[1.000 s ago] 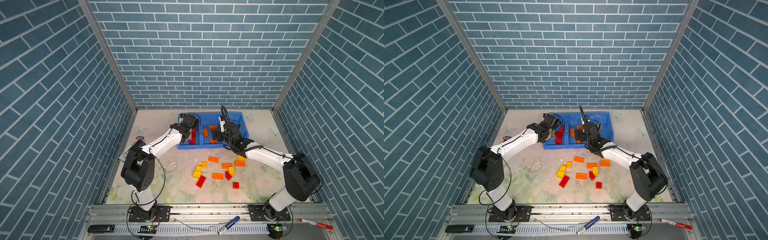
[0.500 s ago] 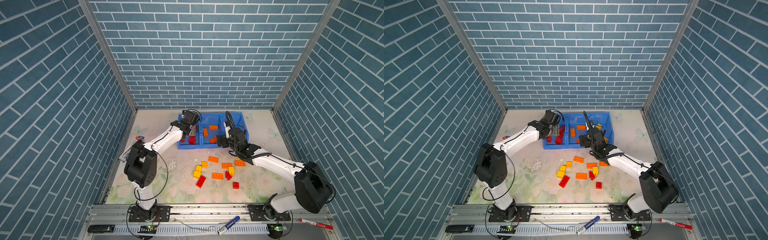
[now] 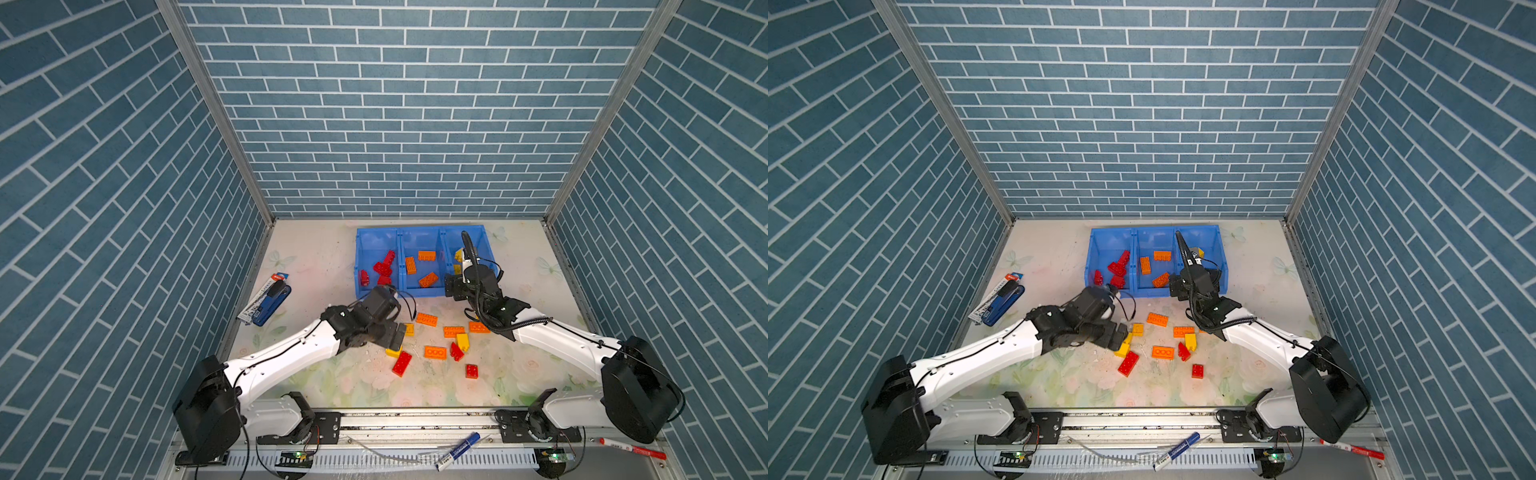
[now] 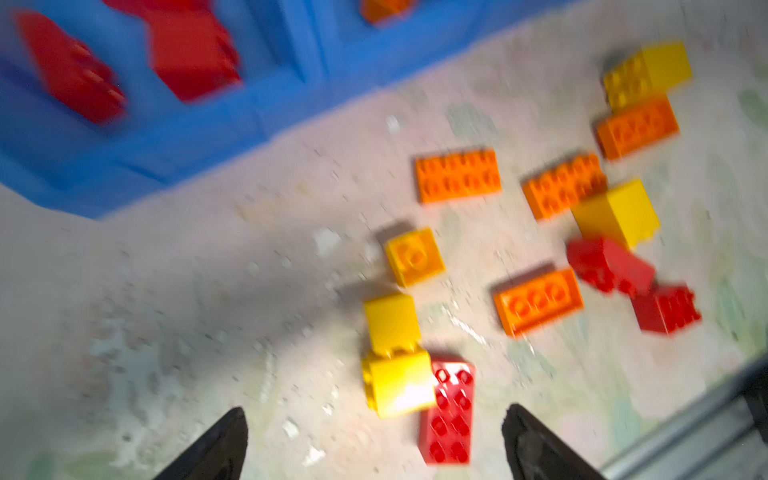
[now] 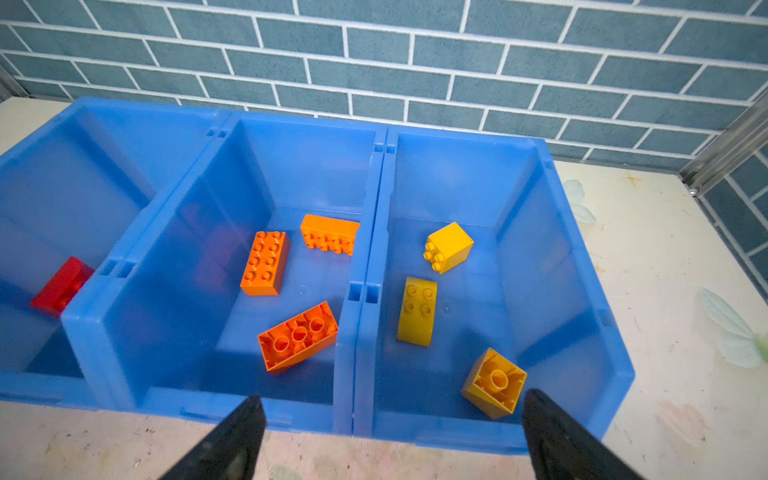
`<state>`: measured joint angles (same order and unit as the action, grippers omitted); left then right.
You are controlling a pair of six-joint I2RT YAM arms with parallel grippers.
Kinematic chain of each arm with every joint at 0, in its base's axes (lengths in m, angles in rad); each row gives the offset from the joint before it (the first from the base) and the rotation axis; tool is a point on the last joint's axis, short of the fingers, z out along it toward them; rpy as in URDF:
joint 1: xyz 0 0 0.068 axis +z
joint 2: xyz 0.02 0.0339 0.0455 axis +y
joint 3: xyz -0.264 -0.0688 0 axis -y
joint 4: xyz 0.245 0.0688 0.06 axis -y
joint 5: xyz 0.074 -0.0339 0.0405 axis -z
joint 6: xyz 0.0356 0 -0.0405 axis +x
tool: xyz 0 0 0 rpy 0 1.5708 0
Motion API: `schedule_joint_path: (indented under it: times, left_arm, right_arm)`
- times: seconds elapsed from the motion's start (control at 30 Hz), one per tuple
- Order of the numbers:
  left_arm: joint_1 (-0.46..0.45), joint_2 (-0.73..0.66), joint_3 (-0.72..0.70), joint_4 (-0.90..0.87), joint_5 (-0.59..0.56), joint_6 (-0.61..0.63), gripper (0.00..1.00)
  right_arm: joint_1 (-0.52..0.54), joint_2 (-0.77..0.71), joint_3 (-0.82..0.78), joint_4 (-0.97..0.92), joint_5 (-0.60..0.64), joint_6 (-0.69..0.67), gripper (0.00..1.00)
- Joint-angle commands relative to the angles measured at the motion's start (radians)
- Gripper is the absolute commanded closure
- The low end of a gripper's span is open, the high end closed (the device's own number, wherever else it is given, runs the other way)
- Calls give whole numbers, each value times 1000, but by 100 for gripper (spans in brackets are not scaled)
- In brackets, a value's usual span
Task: Sort the legos into containers by color
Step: Pick up the lego from the middle-left of the table.
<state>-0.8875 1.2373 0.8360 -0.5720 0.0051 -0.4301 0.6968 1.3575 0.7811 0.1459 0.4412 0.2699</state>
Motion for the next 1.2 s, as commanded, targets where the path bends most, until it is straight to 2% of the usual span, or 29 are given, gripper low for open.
schedule_joint_path:
  times: [0.0,0.2,0.37,0.5,0.6,0.83,1.0,1.17]
  left_arm:
    - [-77,-8,-55,-31,61,-60,3]
    - [-194,116,-52,-17,54,-39,5]
    - [-247,233,-6,-23,-41,-23,11]
    - [-260,310,42,-33,-78,-12,21]
    - [-260,335,56,-27,-93,-6,22]
    - [-259,414,94,-30,-138,28,40]
    - [-259,465,128,-31,-158,41,62]
    - [-252,466,130,-7,-177,55,73]
  right_arm:
    - [4,-6,-23,20,53,56,4]
    - [6,-36,-63,39,81,72,4]
    - [4,-71,-91,59,93,104,5]
    - [4,-99,-103,62,94,118,5]
    - [4,-111,-109,49,86,116,5]
    - [3,-130,-104,-36,70,111,5]
    - [6,-157,-125,-51,76,117,4]
    - [4,-164,-122,-80,92,120,4]
